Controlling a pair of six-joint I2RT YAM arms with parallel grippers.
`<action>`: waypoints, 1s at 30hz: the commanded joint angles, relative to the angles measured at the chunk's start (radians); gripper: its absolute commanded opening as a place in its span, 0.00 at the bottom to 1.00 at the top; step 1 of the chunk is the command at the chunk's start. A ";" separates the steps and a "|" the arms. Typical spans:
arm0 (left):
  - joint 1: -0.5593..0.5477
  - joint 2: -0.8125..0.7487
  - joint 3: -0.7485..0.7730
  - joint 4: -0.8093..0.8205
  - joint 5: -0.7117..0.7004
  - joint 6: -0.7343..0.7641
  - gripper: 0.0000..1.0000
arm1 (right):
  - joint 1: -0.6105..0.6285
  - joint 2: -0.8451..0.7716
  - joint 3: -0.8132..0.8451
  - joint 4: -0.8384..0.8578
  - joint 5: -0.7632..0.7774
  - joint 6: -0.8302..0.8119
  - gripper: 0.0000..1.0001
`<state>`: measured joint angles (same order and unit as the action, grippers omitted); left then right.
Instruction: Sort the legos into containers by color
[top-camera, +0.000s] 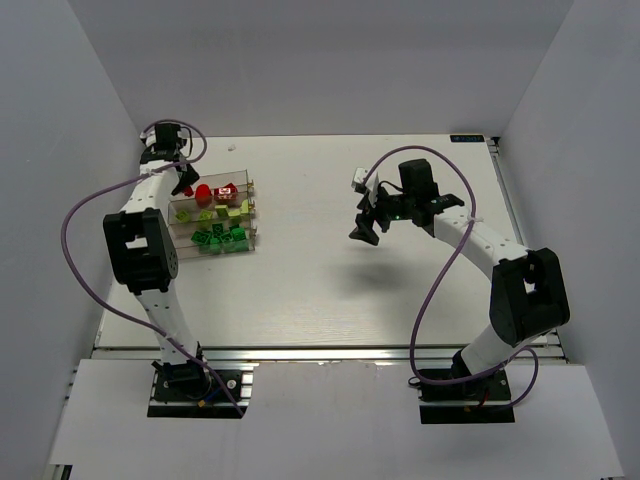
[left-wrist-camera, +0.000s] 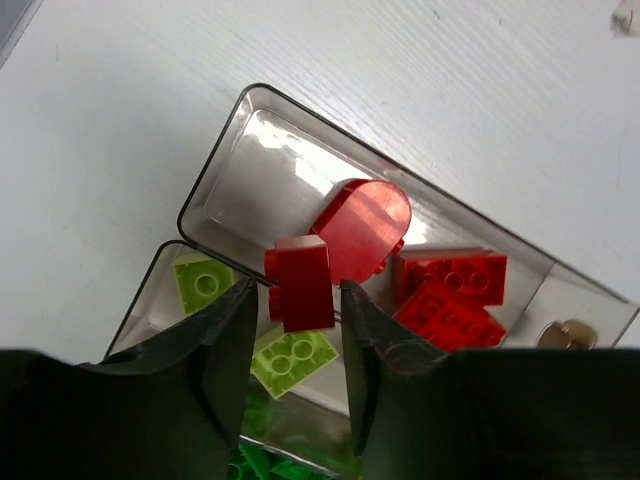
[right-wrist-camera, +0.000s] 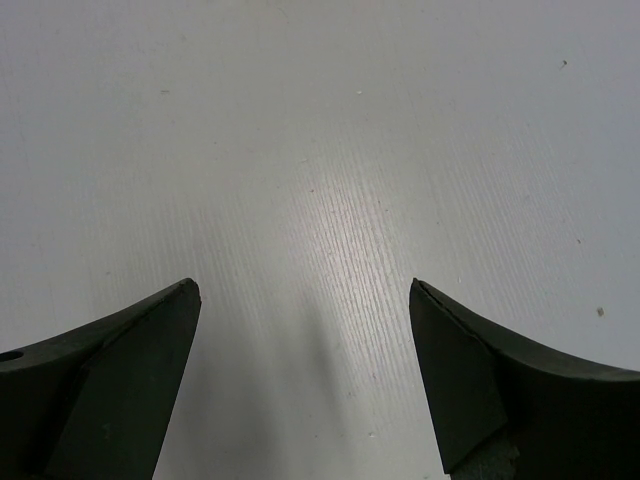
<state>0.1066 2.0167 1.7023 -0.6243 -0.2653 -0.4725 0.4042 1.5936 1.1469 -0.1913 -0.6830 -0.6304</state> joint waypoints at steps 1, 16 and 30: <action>0.001 -0.019 0.029 0.044 -0.040 -0.020 0.50 | -0.002 -0.040 -0.009 0.016 -0.007 0.017 0.89; 0.011 -0.091 0.011 0.047 0.012 -0.029 0.73 | -0.004 -0.052 -0.007 0.026 0.022 0.044 0.89; 0.011 -0.610 -0.541 0.385 0.480 -0.064 0.98 | -0.111 0.032 0.151 0.007 0.246 0.414 0.89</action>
<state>0.1150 1.5066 1.2324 -0.3408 0.0818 -0.5068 0.3580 1.6115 1.2201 -0.1570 -0.4335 -0.3363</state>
